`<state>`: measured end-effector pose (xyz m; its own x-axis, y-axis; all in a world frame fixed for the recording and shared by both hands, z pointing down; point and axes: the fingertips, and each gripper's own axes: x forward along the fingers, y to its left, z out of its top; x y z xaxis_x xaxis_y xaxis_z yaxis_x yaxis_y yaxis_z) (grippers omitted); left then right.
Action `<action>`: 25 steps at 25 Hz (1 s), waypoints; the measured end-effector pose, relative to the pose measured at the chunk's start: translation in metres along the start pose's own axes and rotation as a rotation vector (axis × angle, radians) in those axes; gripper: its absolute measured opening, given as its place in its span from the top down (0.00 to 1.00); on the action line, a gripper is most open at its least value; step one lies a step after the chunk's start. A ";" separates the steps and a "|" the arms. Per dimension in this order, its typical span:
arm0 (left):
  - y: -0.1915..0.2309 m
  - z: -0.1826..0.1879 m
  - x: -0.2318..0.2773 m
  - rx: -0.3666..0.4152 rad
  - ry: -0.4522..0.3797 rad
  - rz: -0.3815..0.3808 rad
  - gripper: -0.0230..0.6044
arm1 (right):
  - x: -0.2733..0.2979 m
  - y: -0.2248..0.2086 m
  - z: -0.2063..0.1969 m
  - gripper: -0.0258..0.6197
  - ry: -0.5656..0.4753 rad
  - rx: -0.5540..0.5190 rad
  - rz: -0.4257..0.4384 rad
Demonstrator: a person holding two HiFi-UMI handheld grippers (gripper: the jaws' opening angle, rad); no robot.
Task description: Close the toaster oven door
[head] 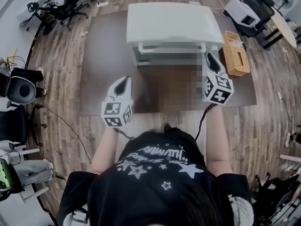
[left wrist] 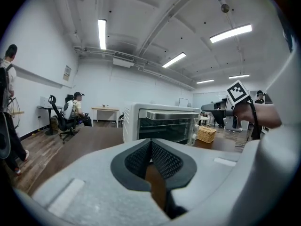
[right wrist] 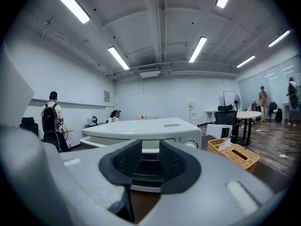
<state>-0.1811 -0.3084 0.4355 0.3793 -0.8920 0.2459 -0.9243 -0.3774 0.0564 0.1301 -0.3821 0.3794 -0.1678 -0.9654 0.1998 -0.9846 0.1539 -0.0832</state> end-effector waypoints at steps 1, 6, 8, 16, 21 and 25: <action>-0.001 0.000 -0.002 0.006 -0.003 -0.015 0.95 | -0.007 0.002 -0.002 0.77 -0.007 -0.002 -0.005; -0.006 -0.003 -0.012 0.032 -0.001 -0.063 0.95 | -0.046 0.006 -0.020 0.81 -0.009 0.004 -0.036; -0.010 -0.006 -0.016 0.036 0.004 -0.068 0.95 | -0.059 0.004 -0.031 0.83 0.006 0.007 -0.046; -0.052 -0.019 -0.034 0.034 0.020 -0.077 0.95 | -0.098 -0.005 -0.063 0.94 0.084 -0.006 -0.014; -0.083 -0.021 -0.049 0.024 0.029 -0.049 0.95 | -0.125 -0.017 -0.072 0.95 0.127 -0.025 0.036; -0.111 -0.024 -0.062 0.030 0.038 -0.044 0.95 | -0.148 -0.029 -0.078 0.95 0.137 -0.013 0.053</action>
<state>-0.1034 -0.2054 0.4373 0.4169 -0.8647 0.2803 -0.9050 -0.4235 0.0395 0.1797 -0.2270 0.4280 -0.2239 -0.9180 0.3273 -0.9746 0.2074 -0.0849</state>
